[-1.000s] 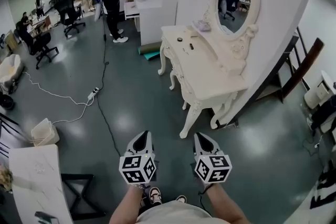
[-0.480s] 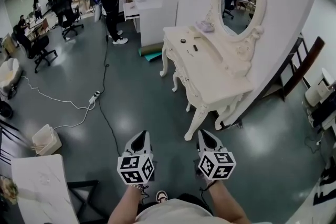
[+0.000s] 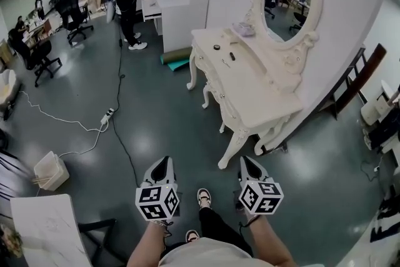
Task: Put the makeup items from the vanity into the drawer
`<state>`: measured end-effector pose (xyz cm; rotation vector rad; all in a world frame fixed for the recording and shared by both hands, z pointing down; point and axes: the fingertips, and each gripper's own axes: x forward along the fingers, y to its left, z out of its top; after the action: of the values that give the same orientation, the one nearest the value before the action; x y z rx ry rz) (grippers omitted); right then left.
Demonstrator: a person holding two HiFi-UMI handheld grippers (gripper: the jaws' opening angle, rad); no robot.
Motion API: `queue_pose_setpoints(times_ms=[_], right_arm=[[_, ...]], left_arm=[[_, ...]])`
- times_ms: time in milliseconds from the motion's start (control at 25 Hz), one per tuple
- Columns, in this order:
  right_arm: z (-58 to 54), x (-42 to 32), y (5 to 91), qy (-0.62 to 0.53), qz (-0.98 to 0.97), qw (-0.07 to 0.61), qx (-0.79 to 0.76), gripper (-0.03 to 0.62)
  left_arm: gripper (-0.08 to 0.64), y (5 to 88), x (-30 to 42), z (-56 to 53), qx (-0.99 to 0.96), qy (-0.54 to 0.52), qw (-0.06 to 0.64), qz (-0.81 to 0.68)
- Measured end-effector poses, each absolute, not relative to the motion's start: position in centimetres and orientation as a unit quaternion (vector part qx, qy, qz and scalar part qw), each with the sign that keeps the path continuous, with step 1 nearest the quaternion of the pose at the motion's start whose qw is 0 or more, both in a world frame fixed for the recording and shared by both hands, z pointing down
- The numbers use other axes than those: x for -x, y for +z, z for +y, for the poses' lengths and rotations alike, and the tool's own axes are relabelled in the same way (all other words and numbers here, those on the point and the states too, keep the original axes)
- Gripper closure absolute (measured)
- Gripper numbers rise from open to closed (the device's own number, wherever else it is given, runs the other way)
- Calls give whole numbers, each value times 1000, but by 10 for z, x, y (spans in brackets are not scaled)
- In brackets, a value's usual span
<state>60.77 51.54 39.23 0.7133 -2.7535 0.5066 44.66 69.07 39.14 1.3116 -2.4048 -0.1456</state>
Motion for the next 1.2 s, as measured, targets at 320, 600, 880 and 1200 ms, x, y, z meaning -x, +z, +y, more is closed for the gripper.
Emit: queue_pose_setpoints(times_ms=[320,600,880,1200], right_arm=[[454,-542,396,178,-947,126,-235,575],[383,-485,388,173,-950,128,-228,575],[320,-440,387,177,-951,132,-218,575],[278,-399,400,188,-951,141,-202,575]], left_arm=[[555,395,-387,640,-451,-52,199,-869],[555,382,-335,566,-450,-49,189,-871],[555,378,-294,502,-447,-50,190,-873],[555,400,-271,463,-445,-34,216,-868]])
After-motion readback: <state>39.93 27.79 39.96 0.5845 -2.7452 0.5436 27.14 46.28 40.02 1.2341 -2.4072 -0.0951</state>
